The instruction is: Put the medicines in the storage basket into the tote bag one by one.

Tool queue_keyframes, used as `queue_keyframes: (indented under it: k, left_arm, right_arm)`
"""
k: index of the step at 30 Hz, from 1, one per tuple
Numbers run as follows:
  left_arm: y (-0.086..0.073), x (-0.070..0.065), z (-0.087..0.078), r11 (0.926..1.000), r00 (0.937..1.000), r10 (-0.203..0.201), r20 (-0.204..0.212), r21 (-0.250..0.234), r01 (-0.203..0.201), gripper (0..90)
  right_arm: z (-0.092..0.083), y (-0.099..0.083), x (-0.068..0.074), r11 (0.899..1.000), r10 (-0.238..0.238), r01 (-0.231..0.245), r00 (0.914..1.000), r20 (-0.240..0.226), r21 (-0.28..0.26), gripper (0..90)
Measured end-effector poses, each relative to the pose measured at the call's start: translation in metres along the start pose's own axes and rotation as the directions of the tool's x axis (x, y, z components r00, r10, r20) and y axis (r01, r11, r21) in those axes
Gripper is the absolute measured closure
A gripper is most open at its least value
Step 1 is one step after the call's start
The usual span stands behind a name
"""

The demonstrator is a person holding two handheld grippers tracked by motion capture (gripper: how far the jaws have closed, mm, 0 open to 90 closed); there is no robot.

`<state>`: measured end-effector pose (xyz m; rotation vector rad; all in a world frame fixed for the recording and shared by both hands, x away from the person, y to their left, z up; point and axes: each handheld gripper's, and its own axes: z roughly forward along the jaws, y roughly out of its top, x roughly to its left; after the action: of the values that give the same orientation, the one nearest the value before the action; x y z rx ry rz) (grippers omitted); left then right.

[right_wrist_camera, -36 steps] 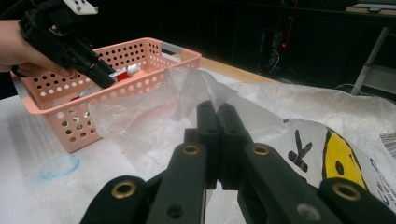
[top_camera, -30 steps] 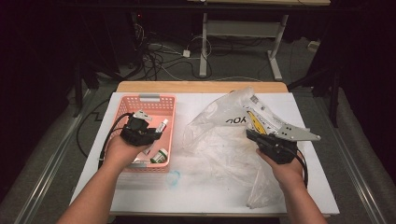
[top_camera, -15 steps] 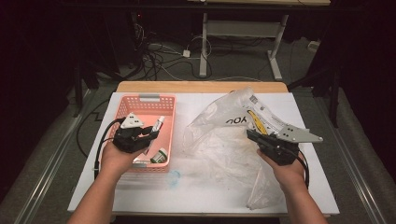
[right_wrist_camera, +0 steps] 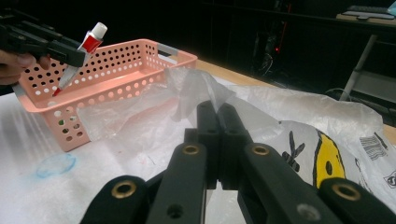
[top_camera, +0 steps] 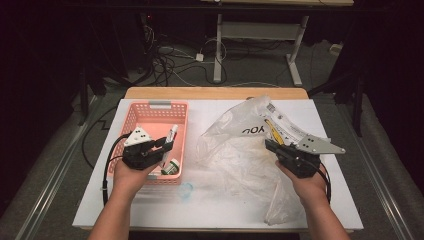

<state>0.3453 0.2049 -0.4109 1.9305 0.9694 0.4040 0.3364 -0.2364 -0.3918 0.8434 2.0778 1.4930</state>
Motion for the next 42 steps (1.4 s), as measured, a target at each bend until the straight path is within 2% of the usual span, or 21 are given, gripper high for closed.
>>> queue_keyframes:
  k: [1,4,11,19,23,28,42]
  left_arm:
    - [0.000,0.000,-0.001,1.0000,0.9999,0.003,-0.010,-0.003,-0.003,68.2]
    - [-0.001,0.001,-0.005,0.9991,0.9997,-0.024,0.010,-0.036,0.024,68.2]
    - [-0.002,-0.003,-0.007,0.9986,0.9997,-0.020,0.013,-0.049,0.021,68.2]
    - [0.006,-0.018,-0.009,0.9971,0.9991,-0.004,0.043,-0.075,0.008,68.2]
    - [0.006,-0.020,-0.008,0.9970,0.9988,-0.008,0.048,-0.077,0.011,68.2]
    - [0.007,-0.024,-0.012,0.9942,0.9975,-0.007,0.070,-0.107,0.015,68.3]
    - [0.014,-0.054,-0.003,0.9945,0.9896,0.044,0.137,-0.100,-0.030,68.2]
  right_arm:
    - [0.000,0.000,0.000,1.000,-0.002,0.002,1.0000,-0.001,-0.001,90.0]
    - [0.001,-0.001,0.000,1.000,-0.005,0.005,1.0000,-0.003,0.007,90.0]
    - [0.003,-0.001,0.000,1.000,0.003,-0.003,1.0000,-0.002,0.013,90.0]
    - [0.003,0.001,-0.002,1.000,0.001,-0.001,0.9999,-0.011,-0.001,90.0]
    - [0.003,0.001,-0.003,1.000,0.001,-0.001,0.9999,-0.015,-0.005,90.0]
    - [0.002,0.002,-0.003,1.000,0.007,-0.007,0.9999,-0.014,-0.012,90.0]
    - [-0.001,0.003,-0.005,1.000,0.008,-0.008,1.0000,-0.004,-0.013,90.0]
